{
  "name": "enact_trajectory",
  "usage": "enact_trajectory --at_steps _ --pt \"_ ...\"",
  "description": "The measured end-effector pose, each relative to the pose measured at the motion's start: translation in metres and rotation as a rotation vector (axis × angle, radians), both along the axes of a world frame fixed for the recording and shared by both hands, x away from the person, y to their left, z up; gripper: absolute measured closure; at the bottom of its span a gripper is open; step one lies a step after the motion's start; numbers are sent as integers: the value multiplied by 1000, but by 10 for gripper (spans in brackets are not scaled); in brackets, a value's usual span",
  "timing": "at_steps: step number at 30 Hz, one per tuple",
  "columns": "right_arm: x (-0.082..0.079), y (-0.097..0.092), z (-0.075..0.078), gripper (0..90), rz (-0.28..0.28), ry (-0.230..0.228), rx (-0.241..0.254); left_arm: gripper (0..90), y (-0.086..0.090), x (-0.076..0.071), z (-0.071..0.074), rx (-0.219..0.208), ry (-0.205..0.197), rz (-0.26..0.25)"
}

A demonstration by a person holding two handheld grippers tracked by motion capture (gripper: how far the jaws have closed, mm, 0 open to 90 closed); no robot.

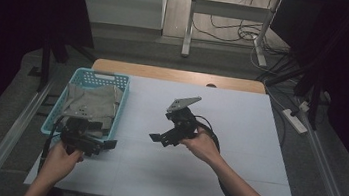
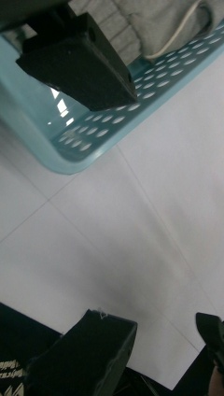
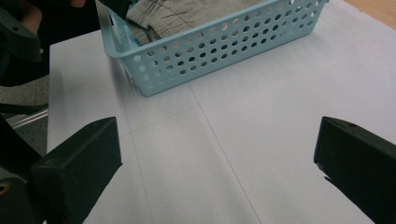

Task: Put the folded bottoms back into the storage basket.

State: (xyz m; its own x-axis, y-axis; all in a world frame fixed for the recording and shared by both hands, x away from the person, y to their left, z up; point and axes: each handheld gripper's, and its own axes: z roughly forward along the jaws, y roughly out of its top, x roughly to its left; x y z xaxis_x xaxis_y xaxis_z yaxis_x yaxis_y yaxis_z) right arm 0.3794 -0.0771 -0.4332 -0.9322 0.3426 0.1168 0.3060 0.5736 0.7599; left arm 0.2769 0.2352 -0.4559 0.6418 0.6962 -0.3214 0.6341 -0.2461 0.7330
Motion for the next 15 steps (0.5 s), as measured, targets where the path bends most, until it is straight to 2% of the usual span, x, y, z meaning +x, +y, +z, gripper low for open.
enact_trajectory --at_steps 10,15 --pt "-5 -6 -4 11 -3 18 -7 0 8 -21 -5 -10 2 12" --pt "-8 -7 -5 11 3 19 -16 0 14 -32 -8 -37 6 18"
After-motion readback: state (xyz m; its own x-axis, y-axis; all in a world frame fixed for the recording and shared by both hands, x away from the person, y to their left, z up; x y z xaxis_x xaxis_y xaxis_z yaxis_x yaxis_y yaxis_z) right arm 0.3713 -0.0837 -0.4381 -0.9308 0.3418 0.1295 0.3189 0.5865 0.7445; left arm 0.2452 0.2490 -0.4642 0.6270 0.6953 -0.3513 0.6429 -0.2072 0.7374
